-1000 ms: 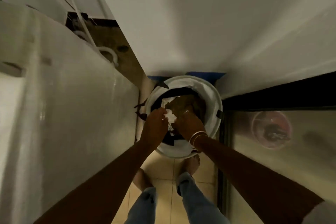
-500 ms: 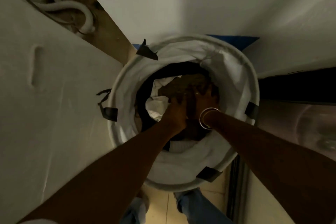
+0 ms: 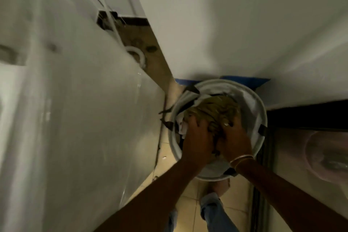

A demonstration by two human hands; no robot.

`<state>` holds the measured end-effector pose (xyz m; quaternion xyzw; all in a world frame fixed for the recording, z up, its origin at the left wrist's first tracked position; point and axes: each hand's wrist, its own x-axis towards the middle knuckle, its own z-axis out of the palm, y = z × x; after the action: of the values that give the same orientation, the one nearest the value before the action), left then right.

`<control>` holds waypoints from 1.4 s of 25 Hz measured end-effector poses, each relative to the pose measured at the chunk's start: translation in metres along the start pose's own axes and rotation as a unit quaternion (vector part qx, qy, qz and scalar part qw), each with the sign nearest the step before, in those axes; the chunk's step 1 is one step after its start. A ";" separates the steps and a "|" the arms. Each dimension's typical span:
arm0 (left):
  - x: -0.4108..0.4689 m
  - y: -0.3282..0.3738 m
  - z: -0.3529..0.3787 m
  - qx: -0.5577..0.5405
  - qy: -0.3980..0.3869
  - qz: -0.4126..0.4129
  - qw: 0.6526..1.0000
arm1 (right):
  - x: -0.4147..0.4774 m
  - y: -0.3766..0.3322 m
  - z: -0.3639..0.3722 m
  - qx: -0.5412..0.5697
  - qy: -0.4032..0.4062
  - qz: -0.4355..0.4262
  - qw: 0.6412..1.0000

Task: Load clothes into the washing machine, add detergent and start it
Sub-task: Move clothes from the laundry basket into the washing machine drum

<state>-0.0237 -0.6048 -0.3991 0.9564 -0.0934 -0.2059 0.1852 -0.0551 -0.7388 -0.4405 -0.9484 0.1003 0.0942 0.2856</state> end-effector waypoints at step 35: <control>-0.235 -0.245 -0.392 -0.208 0.277 -0.202 0.916 | -0.055 -0.547 -0.074 0.056 -0.182 -0.211 0.959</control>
<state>-0.0414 -0.1973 -0.0788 0.9134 0.2015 0.0192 0.3532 0.0345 -0.3259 -0.0811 -0.8972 -0.1510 0.1972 0.3652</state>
